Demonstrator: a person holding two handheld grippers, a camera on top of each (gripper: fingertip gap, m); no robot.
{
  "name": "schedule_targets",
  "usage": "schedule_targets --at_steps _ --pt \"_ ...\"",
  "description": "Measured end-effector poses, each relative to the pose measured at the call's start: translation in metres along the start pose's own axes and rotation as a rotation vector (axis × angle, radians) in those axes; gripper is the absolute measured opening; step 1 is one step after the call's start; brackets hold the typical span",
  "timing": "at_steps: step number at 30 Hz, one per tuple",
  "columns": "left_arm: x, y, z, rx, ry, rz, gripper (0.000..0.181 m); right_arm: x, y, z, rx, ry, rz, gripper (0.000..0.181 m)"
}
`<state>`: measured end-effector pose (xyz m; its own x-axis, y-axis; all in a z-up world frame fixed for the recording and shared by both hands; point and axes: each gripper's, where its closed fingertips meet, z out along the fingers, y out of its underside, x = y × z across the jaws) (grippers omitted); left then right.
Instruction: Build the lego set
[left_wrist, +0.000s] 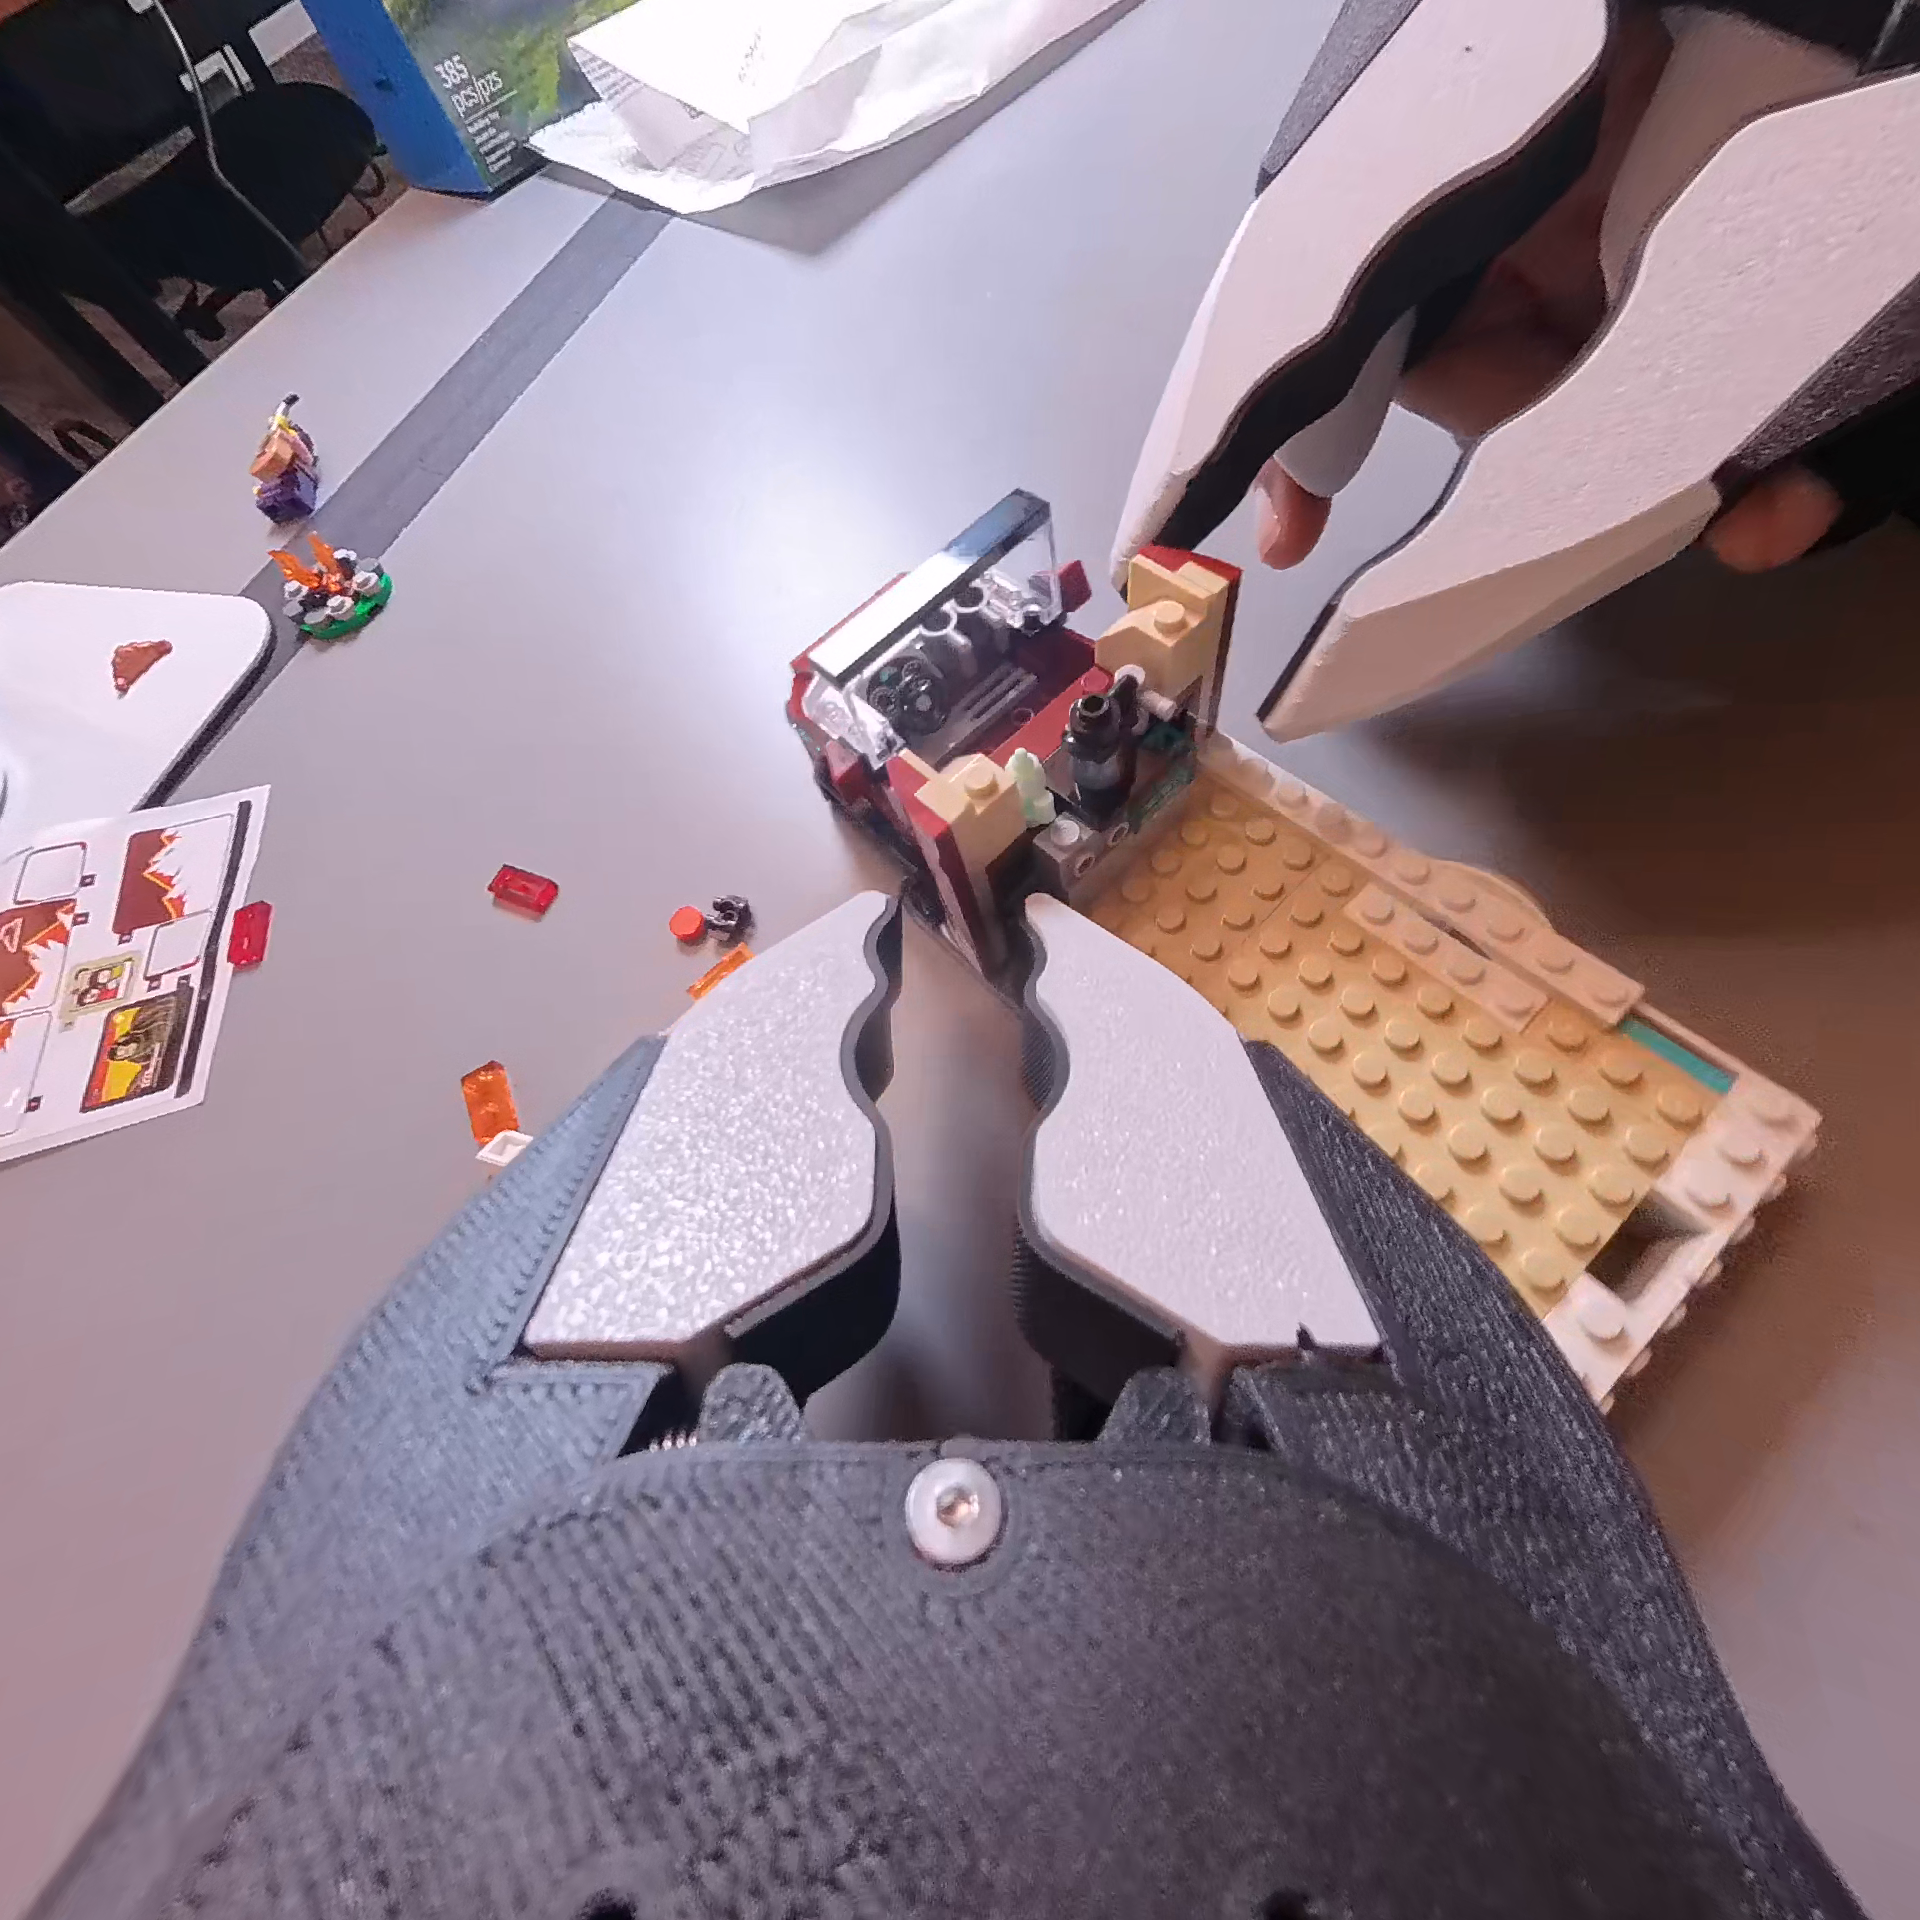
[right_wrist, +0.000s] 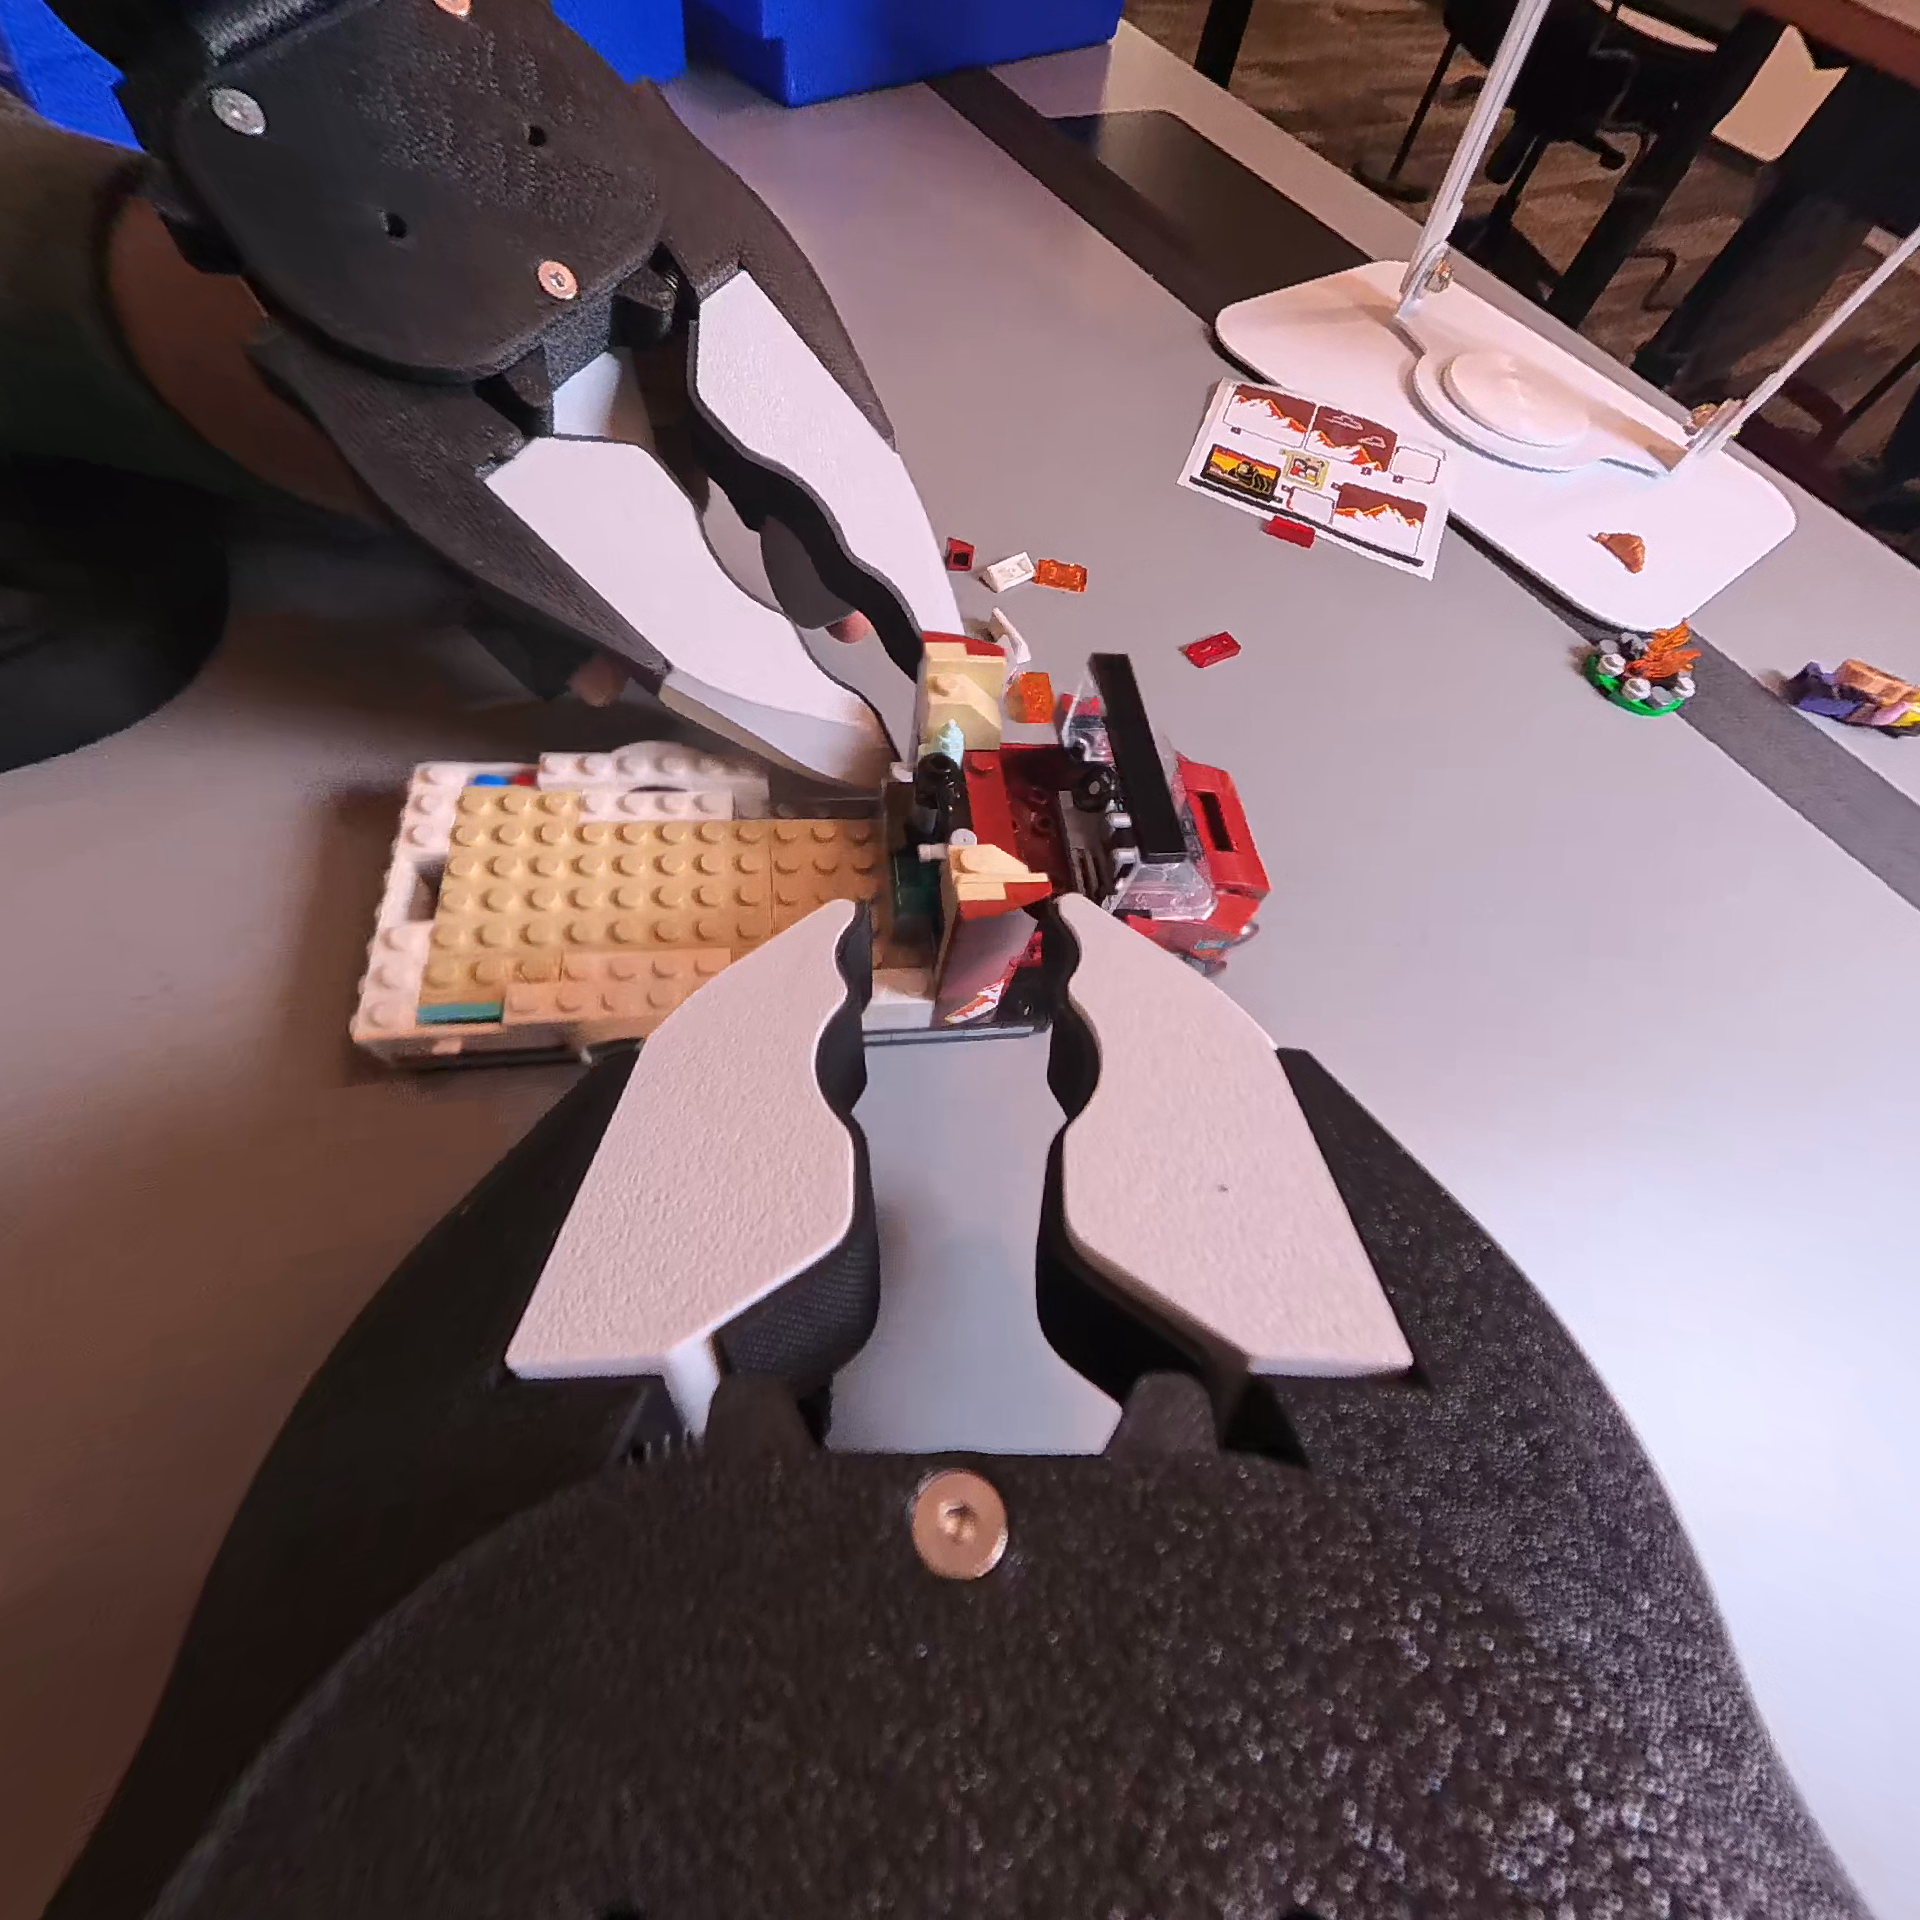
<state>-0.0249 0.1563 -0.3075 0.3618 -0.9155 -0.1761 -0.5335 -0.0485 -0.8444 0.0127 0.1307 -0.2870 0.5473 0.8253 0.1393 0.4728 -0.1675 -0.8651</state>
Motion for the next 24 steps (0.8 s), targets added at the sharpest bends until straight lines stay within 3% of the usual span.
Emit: schedule_targets --at_steps 7,13,19,24 --pt "-0.011 0.000 0.001 -0.001 -0.035 -0.003 0.021 0.002 -0.003 0.004 0.006 0.055 -0.014 0.024" --pt "-0.014 -0.015 -0.020 0.056 -0.035 -0.065 0.032 0.004 -0.002 0.010 -0.009 0.089 -0.013 0.019" --pt "0.021 0.011 -0.030 -0.133 0.069 -0.068 0.071 0.028 0.005 0.006 -0.042 0.240 0.194 0.017" --pt "0.028 0.014 -0.027 -0.136 0.059 -0.098 0.079 0.036 0.008 0.003 -0.036 0.278 0.242 0.017"
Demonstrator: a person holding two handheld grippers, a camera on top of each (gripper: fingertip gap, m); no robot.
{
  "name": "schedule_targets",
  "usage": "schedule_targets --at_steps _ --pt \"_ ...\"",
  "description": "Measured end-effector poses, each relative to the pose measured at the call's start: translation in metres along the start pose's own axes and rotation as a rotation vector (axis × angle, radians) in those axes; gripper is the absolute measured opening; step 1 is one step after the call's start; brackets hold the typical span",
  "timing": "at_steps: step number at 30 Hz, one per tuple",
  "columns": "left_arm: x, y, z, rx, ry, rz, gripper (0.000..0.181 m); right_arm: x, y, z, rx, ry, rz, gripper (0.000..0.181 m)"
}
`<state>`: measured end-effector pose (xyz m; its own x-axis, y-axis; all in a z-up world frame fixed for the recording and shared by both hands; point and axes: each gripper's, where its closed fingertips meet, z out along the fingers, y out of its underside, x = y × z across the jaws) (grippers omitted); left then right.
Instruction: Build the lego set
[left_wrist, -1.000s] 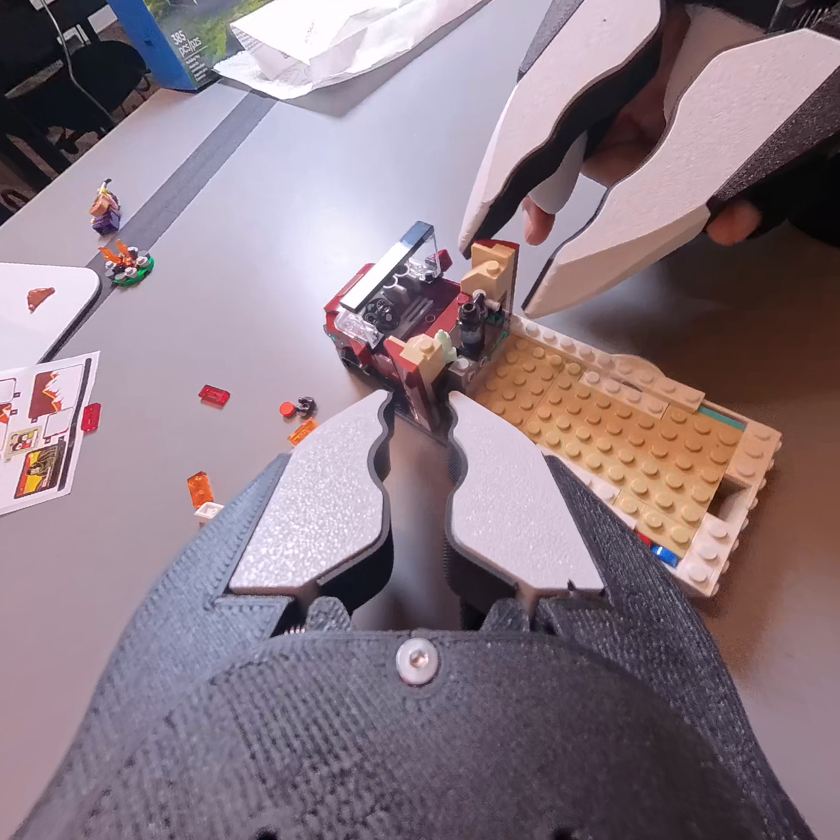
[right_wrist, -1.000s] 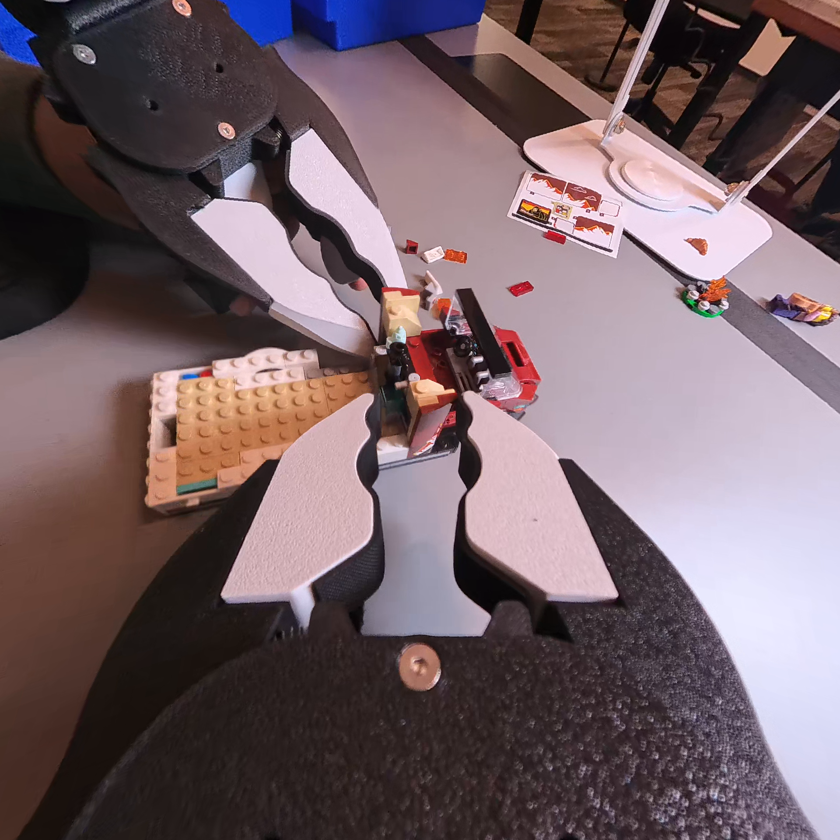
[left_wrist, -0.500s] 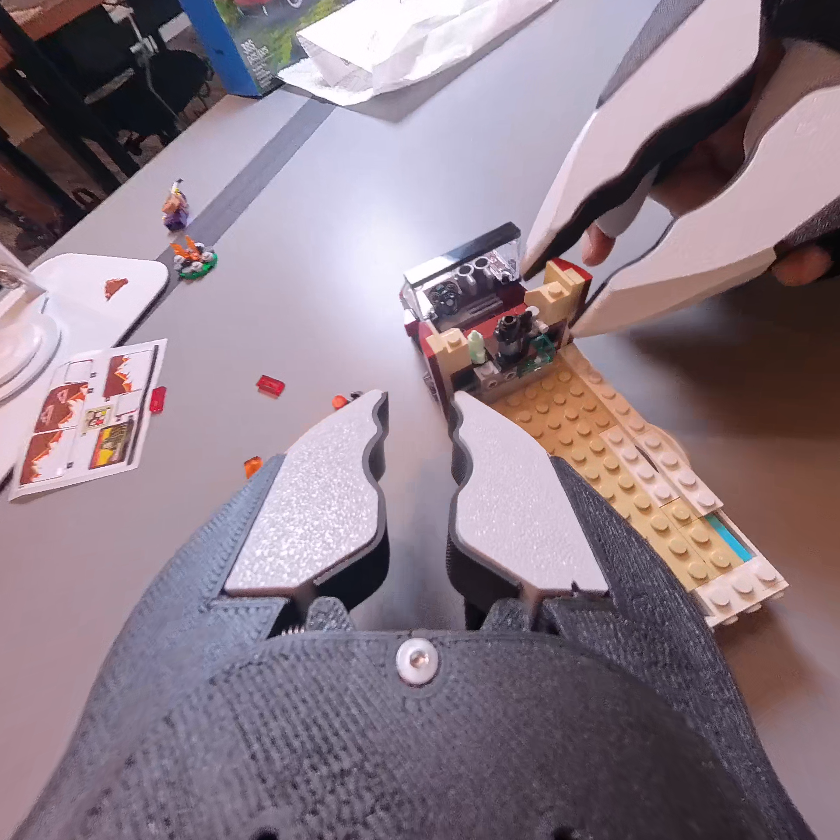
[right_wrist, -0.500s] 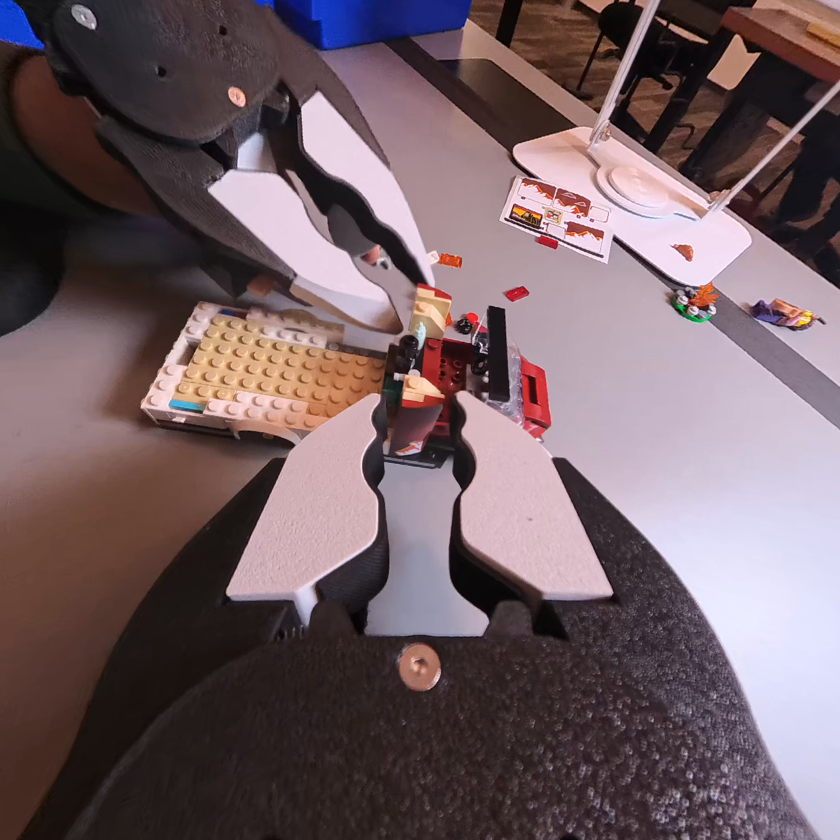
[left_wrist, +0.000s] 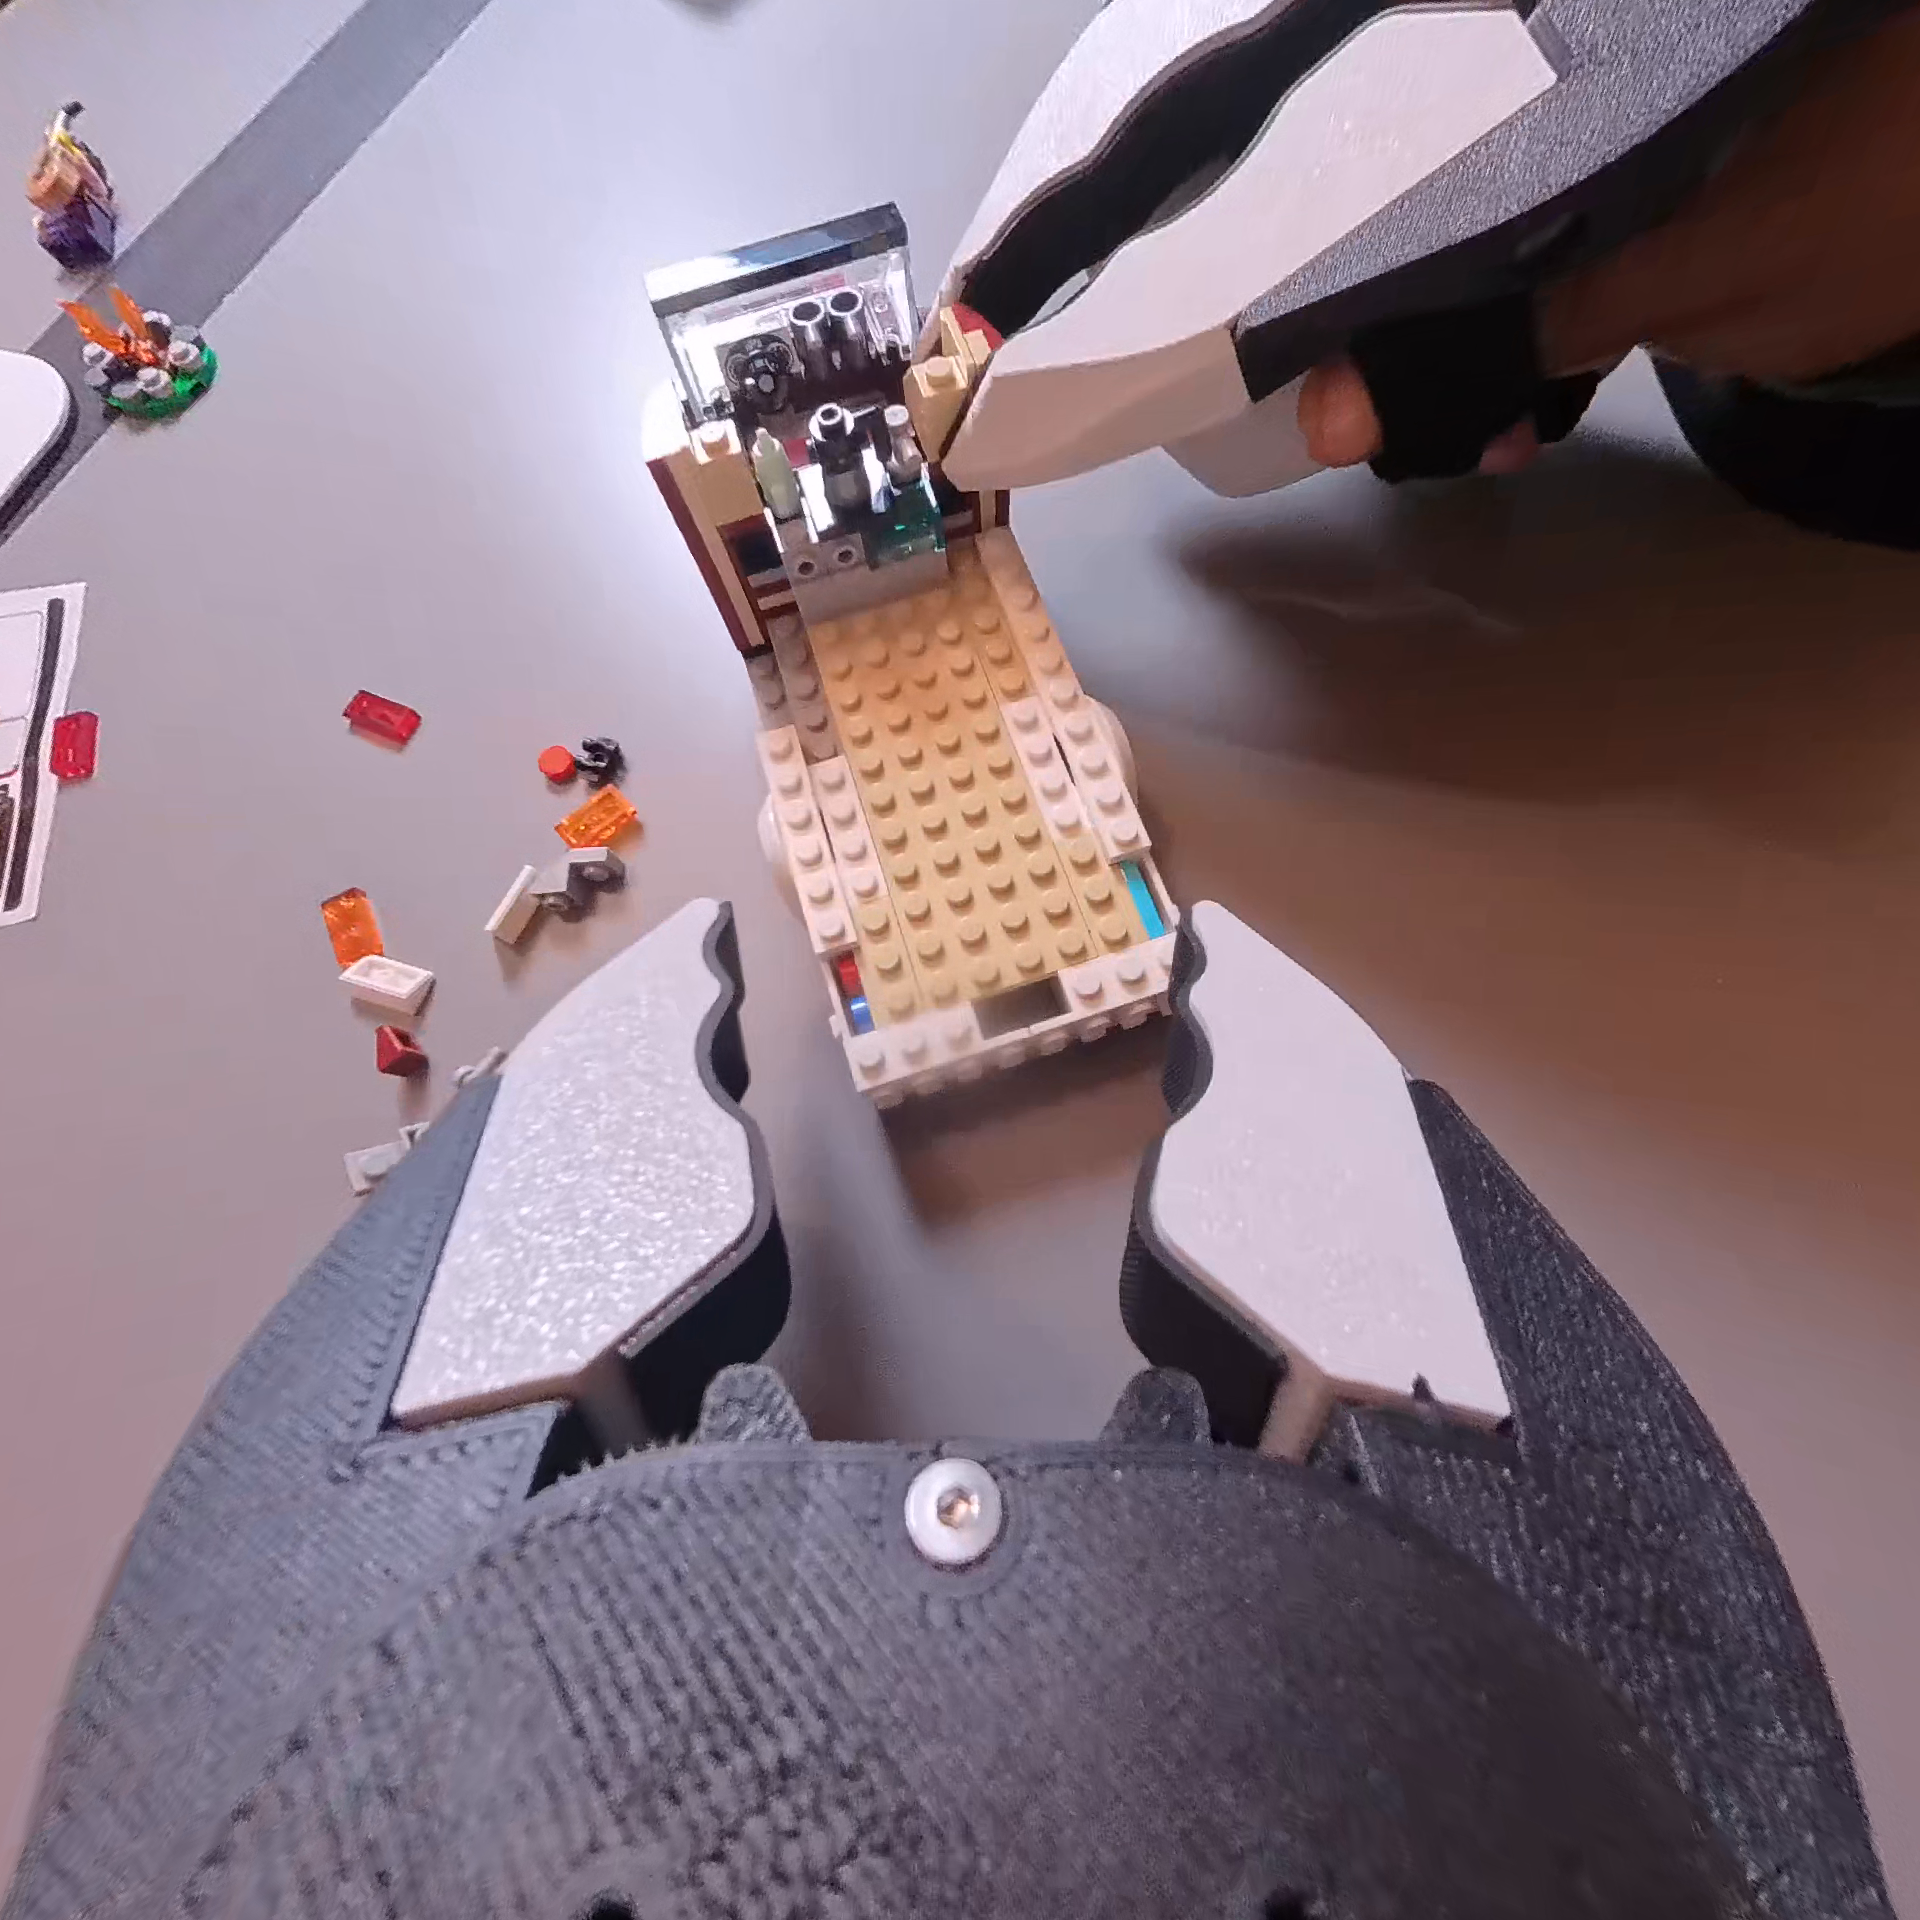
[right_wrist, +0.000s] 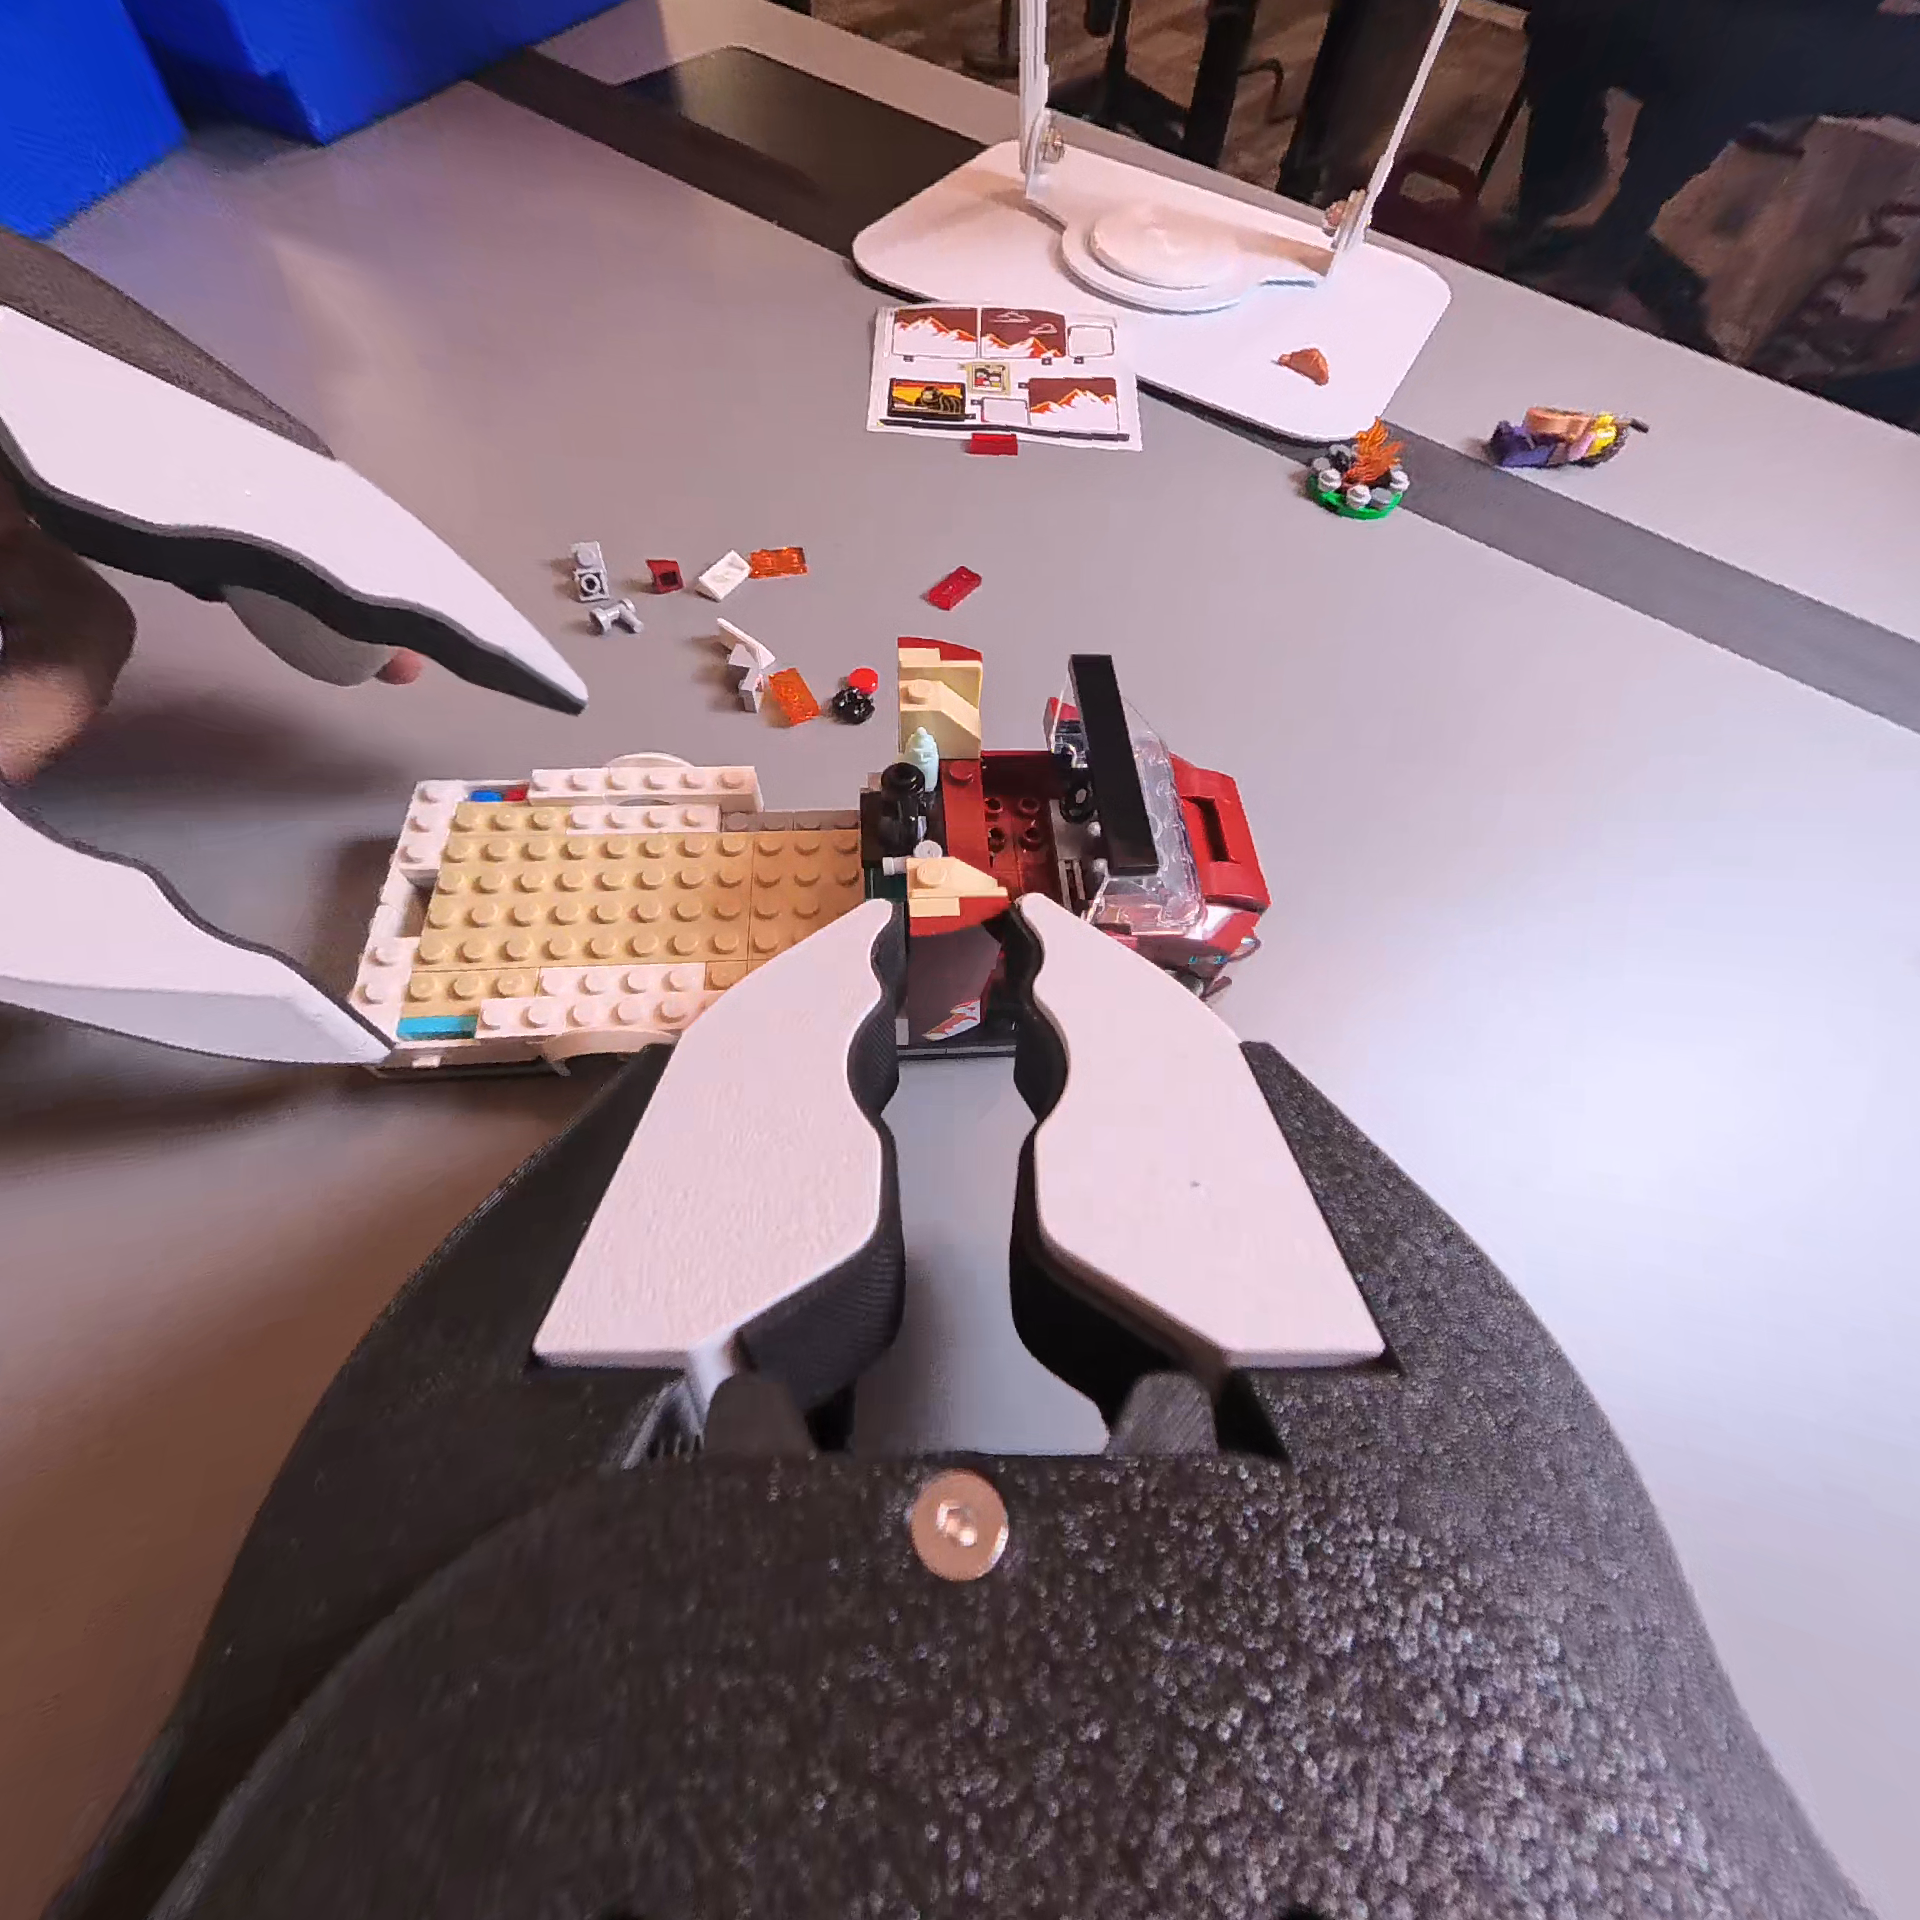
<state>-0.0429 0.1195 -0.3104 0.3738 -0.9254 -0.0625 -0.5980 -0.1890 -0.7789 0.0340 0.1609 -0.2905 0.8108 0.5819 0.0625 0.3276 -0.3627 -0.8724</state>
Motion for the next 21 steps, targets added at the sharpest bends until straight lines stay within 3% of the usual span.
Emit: schedule_targets --at_steps 6,11,14,21 --pt "0.010 0.003 -0.007 -0.043 0.090 -0.020 0.081 0.005 -0.002 0.004 0.016 -0.034 0.001 0.017" --pt "0.012 0.013 0.014 -0.095 0.061 0.035 0.073 0.017 -0.006 0.014 0.025 -0.126 0.059 0.018" --pt "0.011 0.003 0.023 -0.083 0.023 0.069 0.060 0.036 -0.007 0.020 0.024 -0.089 0.103 0.019" --pt "0.004 -0.012 0.041 -0.072 -0.007 0.112 0.056 0.054 -0.014 0.003 0.021 0.081 0.110 0.021"
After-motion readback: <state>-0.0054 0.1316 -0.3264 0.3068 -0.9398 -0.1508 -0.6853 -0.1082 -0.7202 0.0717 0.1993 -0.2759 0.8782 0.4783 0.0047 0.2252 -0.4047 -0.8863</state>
